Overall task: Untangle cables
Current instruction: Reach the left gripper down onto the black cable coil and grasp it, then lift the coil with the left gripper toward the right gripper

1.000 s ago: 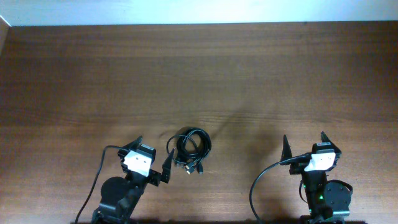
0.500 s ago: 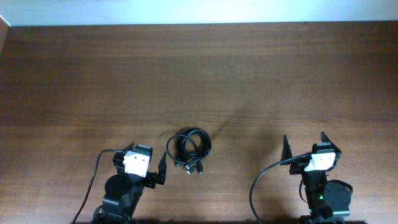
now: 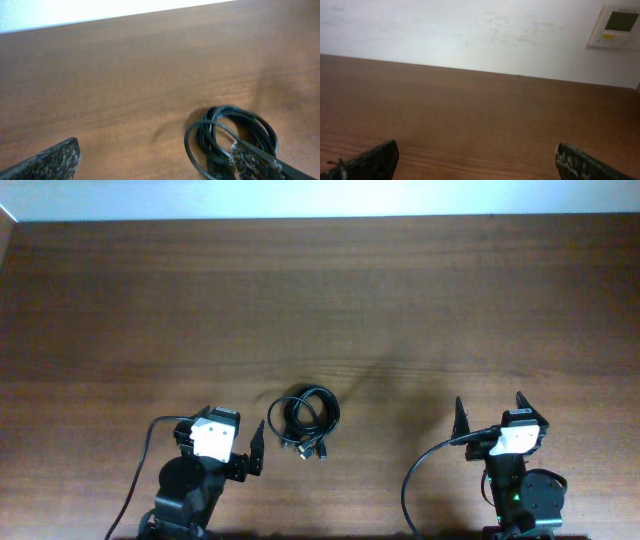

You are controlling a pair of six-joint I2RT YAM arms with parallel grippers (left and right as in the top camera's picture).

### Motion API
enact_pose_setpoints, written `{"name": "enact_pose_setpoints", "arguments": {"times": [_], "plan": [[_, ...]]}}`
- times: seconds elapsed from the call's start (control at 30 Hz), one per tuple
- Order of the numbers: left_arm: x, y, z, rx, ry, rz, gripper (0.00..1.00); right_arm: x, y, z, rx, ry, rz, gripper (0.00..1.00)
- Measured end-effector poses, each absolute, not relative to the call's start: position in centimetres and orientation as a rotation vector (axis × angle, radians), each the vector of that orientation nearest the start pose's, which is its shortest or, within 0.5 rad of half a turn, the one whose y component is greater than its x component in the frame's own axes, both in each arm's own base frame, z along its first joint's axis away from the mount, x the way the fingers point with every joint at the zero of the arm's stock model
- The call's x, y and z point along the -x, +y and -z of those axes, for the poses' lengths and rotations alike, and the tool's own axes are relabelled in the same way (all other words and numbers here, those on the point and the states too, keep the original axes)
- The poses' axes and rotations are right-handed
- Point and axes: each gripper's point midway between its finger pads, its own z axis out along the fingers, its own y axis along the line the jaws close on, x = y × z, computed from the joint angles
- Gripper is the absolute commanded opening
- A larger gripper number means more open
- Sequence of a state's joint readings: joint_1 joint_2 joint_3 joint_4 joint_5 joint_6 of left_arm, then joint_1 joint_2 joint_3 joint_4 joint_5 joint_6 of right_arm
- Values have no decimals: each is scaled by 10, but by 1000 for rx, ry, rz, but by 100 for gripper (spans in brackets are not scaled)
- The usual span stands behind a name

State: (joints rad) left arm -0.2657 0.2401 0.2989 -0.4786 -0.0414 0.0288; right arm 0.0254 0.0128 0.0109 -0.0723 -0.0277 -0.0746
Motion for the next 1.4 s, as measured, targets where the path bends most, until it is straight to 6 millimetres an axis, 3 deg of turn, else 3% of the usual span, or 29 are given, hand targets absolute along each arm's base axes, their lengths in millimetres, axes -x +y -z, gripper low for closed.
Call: {"name": "enact_pose_setpoints", "arguments": {"times": [0.13, 0.17, 0.2, 0.23, 0.3, 0.4, 0.57, 0.7, 0.8, 0.97, 1.03, 1.13, 1.23, 1.27, 1.3, 1.4], "plan": [[-229, -55, -169, -301, 2148, 87, 99, -246, 11, -159, 104, 1640, 15, 99], [-237, -58, -179, -344, 2237, 75, 99, -246, 11, -159, 104, 1639, 15, 99], [-233, -61, -177, -406, 2346, 73, 99, -246, 11, -159, 104, 1639, 15, 98], [-247, -72, -192, -491, 2409, 100, 99, -246, 11, -159, 104, 1639, 15, 99], [-257, -86, -192, -636, 2550, 146, 99, -246, 11, -159, 104, 1639, 15, 99], [-283, -97, -174, -756, 2661, 166, 99, -246, 11, -159, 105, 1639, 15, 99], [-289, -105, -141, -903, 2732, 167, 99, -246, 11, -159, 104, 1639, 15, 99], [-300, -134, -115, -1036, 2715, 180, 99, -246, 11, -159, 103, 1639, 14, 99], [-303, -153, -78, -1125, 2759, 191, 99, -246, 11, -159, 104, 1639, 15, 99], [-319, -161, -73, -1082, 2725, 198, 97, -246, 11, -159, 104, 1639, 15, 99], [-322, -162, -61, -1080, 2743, 198, 86, -246, 11, -159, 104, 1639, 14, 99], [-318, -160, -28, -1115, 2824, 197, 67, -246, 11, -159, 104, 1639, 15, 99], [-321, -161, -9, -1122, 2847, 199, 33, -246, 11, -159, 104, 1639, 15, 99], [-321, -161, -5, -1125, 2854, 199, 4, -246, 11, -159, 104, 1639, 15, 99], [-322, -162, 0, -1127, 2861, 201, 0, -246, 11, -159, 104, 1639, 15, 99], [-328, -165, -3, -1122, 2846, 209, 0, -246, 11, -159, 104, 1639, 15, 99]]}}
